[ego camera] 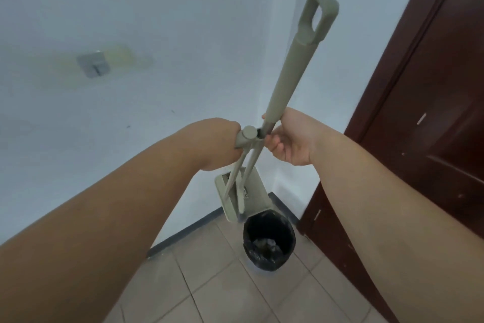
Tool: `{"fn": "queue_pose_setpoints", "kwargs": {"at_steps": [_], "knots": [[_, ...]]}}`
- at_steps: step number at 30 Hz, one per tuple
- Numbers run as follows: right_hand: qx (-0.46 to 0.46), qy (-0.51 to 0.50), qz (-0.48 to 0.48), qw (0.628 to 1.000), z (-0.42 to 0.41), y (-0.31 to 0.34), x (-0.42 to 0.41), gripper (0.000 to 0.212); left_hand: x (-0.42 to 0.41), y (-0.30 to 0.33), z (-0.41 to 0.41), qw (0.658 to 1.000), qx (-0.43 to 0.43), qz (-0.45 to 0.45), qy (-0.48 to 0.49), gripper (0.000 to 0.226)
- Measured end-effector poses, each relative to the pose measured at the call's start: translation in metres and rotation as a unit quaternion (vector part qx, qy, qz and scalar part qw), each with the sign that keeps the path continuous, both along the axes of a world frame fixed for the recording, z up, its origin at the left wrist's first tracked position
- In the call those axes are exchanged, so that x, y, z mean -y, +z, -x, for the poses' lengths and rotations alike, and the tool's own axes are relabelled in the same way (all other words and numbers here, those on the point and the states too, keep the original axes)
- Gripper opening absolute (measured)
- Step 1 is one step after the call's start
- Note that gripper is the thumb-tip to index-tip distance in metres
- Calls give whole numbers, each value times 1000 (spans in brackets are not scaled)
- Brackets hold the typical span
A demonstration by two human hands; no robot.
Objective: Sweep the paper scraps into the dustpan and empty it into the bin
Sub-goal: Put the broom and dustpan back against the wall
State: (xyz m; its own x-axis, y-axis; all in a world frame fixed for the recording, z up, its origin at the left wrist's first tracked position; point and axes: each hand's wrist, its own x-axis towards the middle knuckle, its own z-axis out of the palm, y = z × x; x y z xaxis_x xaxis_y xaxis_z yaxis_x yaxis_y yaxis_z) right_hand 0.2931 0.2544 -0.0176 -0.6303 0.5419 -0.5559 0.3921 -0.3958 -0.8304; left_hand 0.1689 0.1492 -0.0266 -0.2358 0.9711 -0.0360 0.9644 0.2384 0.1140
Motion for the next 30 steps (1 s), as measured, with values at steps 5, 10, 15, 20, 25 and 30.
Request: {"fn": "queue_pose_setpoints", "kwargs": {"at_steps": [5, 10, 15, 20, 25, 30], "knots": [[13, 29, -95, 995, 57, 7, -4, 48, -3, 19, 59, 1000, 8, 4, 4, 22], [8, 41, -161, 986, 117, 9, -1, 57, -6, 35, 116, 1000, 12, 8, -4, 28], [5, 75, -159, 984, 159, 11, -7, 73, -8, 42, 156, 1000, 8, 10, 3, 31], [12, 123, -191, 974, 181, -7, -31, 59, 2, 49, 193, 1000, -10, 3, 28, 30], [-29, 253, -292, 922, 207, -25, -47, 51, 7, 55, 222, 993, -97, -40, 58, 31], [-145, 283, -291, 902, 254, -26, -34, 32, 13, 42, 246, 980, -168, -63, 81, 36]]}}
